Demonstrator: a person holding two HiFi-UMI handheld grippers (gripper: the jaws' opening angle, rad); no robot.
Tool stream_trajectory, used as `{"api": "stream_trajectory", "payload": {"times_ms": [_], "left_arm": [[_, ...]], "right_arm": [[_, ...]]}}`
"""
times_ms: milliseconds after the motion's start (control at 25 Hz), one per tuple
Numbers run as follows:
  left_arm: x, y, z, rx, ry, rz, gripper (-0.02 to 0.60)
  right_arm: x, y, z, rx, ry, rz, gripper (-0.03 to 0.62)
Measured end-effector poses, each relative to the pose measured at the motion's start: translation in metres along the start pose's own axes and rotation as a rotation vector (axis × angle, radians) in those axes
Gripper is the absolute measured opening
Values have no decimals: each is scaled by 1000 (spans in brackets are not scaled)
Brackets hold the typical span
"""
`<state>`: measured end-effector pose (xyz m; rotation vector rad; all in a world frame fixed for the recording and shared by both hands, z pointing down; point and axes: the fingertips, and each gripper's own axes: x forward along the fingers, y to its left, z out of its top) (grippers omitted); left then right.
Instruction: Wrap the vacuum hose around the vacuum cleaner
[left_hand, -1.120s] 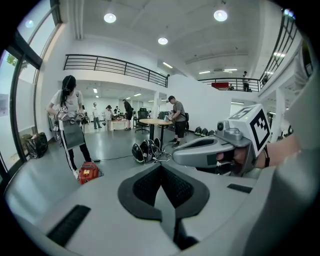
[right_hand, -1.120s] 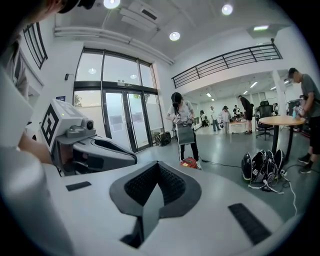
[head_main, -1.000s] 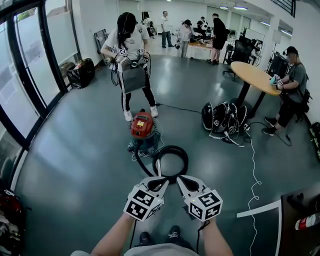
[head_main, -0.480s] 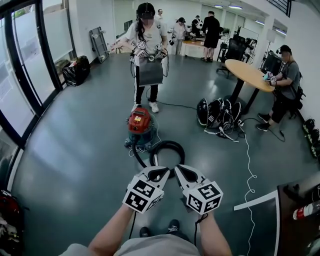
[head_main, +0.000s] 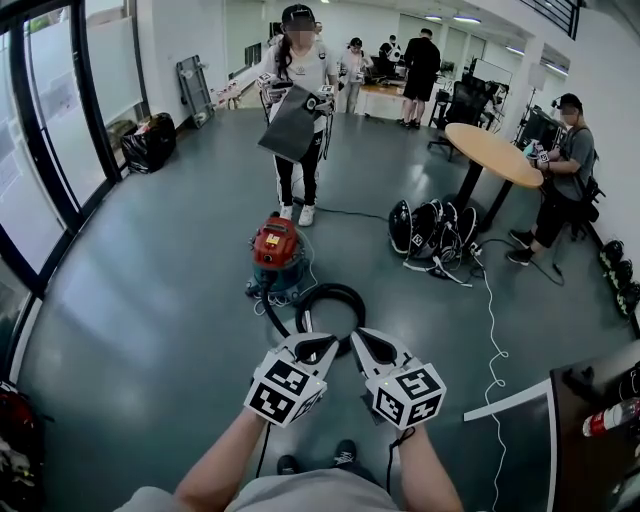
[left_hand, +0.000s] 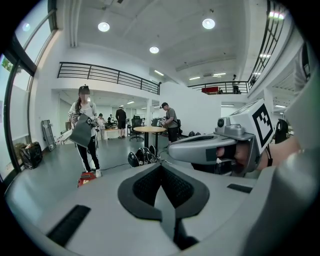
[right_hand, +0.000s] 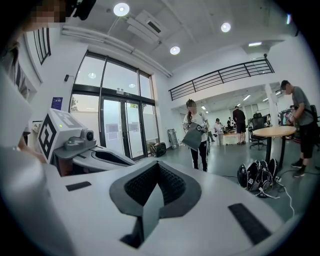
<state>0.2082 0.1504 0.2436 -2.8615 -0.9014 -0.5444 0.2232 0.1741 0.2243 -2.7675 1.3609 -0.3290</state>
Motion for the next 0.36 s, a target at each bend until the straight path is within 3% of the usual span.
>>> {"api": "stream_trajectory", "payload": {"times_ms": [360], "left_arm": [[-5, 1, 1, -1, -9, 2, 5]], "right_arm": [[-2, 7, 4, -14, -15, 2, 2]]}}
